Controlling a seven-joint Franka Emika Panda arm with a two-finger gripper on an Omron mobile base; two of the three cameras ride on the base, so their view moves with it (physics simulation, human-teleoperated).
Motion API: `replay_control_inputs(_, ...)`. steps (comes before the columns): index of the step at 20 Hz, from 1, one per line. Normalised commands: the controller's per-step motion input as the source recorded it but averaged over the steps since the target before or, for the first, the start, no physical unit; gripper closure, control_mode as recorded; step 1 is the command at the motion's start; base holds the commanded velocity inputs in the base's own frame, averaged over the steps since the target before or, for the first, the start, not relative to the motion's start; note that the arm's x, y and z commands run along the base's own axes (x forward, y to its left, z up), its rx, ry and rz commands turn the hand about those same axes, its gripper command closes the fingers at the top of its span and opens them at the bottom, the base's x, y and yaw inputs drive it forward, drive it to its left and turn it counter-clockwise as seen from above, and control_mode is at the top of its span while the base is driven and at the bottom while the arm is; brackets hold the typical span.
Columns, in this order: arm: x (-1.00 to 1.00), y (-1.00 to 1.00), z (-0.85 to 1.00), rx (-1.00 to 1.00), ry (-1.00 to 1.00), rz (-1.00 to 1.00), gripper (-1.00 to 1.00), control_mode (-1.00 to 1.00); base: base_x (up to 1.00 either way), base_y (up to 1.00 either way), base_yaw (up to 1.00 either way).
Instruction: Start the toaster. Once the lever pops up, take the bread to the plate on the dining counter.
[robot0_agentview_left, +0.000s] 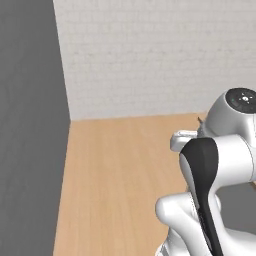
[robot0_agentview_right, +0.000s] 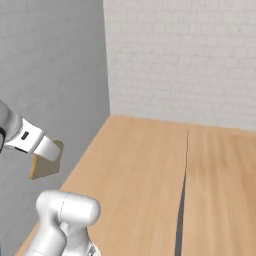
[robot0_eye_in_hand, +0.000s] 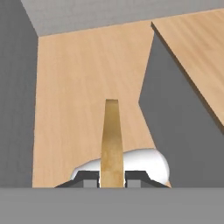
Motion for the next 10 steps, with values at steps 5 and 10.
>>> replay_control_inputs(5, 0.00, 0.00, 0.00, 0.00, 0.00, 0.00, 1.00, 1.00, 1.00, 0.04, -0.22)
replay_control_inputs(10, 0.00, 0.00, 0.00, 0.00, 0.00, 0.00, 1.00, 1.00, 1.00, 0.08, -0.23)
